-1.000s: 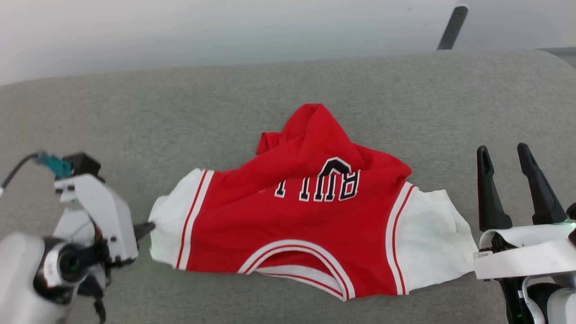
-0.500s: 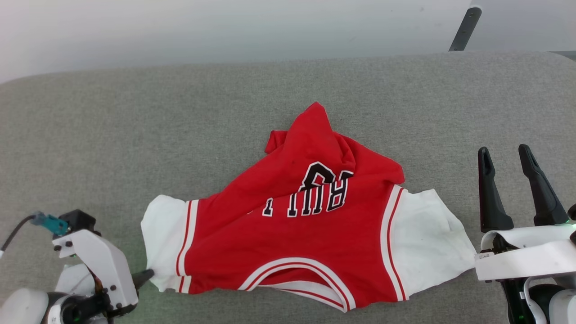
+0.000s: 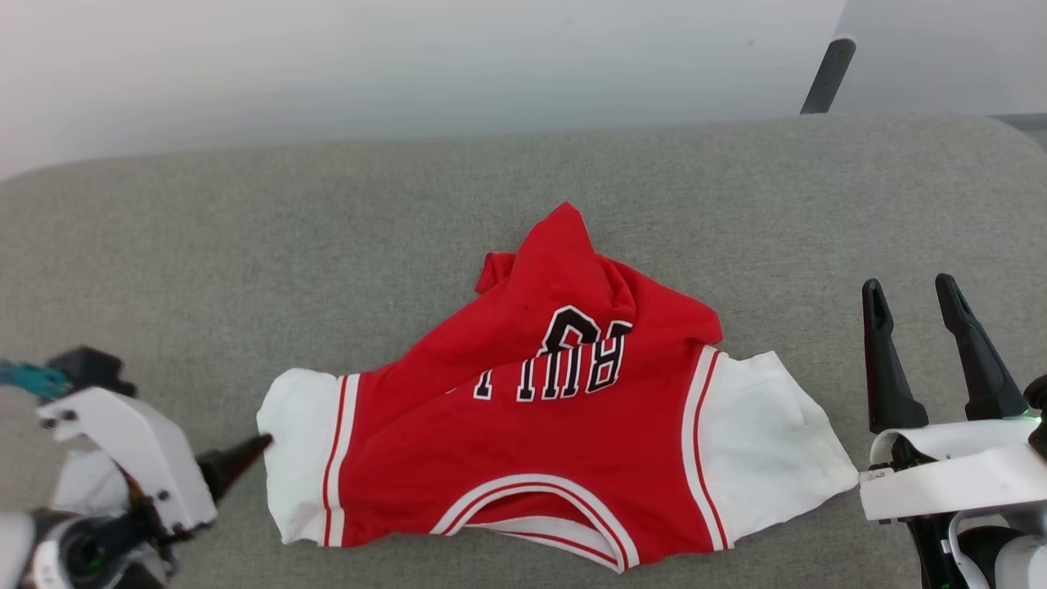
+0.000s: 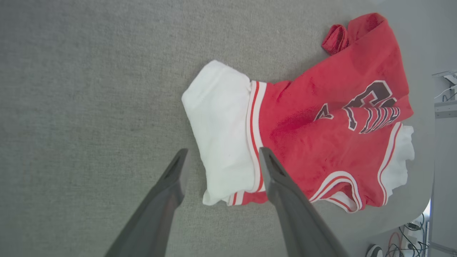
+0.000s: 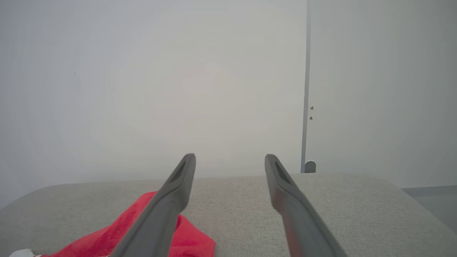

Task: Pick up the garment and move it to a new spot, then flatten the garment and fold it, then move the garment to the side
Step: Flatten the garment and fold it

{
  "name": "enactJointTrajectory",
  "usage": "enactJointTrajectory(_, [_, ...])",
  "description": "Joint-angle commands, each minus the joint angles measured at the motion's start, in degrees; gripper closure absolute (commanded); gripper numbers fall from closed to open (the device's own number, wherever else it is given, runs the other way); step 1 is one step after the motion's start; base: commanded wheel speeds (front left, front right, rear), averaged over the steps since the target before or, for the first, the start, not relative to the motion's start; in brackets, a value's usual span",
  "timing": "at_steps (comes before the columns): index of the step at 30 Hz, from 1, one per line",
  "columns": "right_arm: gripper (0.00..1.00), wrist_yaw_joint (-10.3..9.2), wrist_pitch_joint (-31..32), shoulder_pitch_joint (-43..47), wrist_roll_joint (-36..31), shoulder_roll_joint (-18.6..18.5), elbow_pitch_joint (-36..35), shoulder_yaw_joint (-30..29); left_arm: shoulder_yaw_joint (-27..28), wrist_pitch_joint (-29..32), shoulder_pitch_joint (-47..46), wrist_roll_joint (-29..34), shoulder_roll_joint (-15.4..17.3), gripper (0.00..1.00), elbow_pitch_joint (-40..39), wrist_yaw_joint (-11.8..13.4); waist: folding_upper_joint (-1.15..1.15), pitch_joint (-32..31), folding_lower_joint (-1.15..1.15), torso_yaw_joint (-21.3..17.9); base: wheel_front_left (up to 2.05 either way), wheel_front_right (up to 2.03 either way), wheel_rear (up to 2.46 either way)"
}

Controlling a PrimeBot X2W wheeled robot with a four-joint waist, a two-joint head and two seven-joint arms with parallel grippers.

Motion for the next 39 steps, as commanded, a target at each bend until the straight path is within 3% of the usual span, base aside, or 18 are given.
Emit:
enactJointTrajectory(1, [0.0, -0.04, 0.2, 0.8, -0.4, 0.1, -0.1, -0.2, 0.6, -0.5, 0.5, 0.4, 0.4, 0.0, -0.4, 0.2, 0.0, -0.5, 0.0, -0.2, 0.0, 0.0, 0.0])
enactJointTrajectory(6, [0.0, -0.04, 0.3, 1.6, -0.3, 0.1, -0.4, -0.5, 2.4, -2.1, -0.6, -0.7, 0.1, 0.0, 0.8, -0.5, 0.0, -1.3, 0.0, -0.4, 0.0, 0.0, 0.0])
enactJointTrajectory(13, [0.0, -0.04, 1.0, 0.6, -0.6, 0.1, -1.1, -0.2, 0.5, 1.0, -5.1, -1.2, 0.0, 0.0, 7.1, -0.7, 0.0, -0.5, 0.0, -1.4, 0.0, 0.0, 0.0])
enactJointTrajectory(31, [0.0, -0.04, 1.0, -0.3, -0.9, 0.1, -1.9, -0.5, -2.1, 5.2, -12.3, -1.9, -2.2, 0.01, 22.2, 1.3, 0.0, 2.7, 0.0, -3.9, 0.0, 0.0, 0.0])
enactJointTrajectory(32, [0.0, -0.04, 1.0, -0.4, -1.0, 0.1, -1.9, -0.5, -2.3, 5.3, -12.4, -1.7, -2.4, 0.22, 22.8, 1.6, 0.0, 2.8, 0.0, -3.9, 0.0, 0.0, 0.0])
enactJointTrajectory(35, [0.0, -0.04, 1.0, -0.6, -0.9, 0.1, -1.8, -0.4, -2.6, 4.9, -13.1, -1.6, -2.9, 1.0, 24.5, 1.4, 0.0, 3.0, 0.0, -3.9, 0.0, 0.0, 0.0])
enactJointTrajectory(39, [0.0, -0.04, 0.9, -0.8, -0.8, 0.1, -1.7, -0.3, -1.5, 3.2, -14.1, -2.3, -3.7, 1.0, 26.2, 0.5, 0.0, 3.1, 0.0, -3.9, 0.0, 0.0, 0.0])
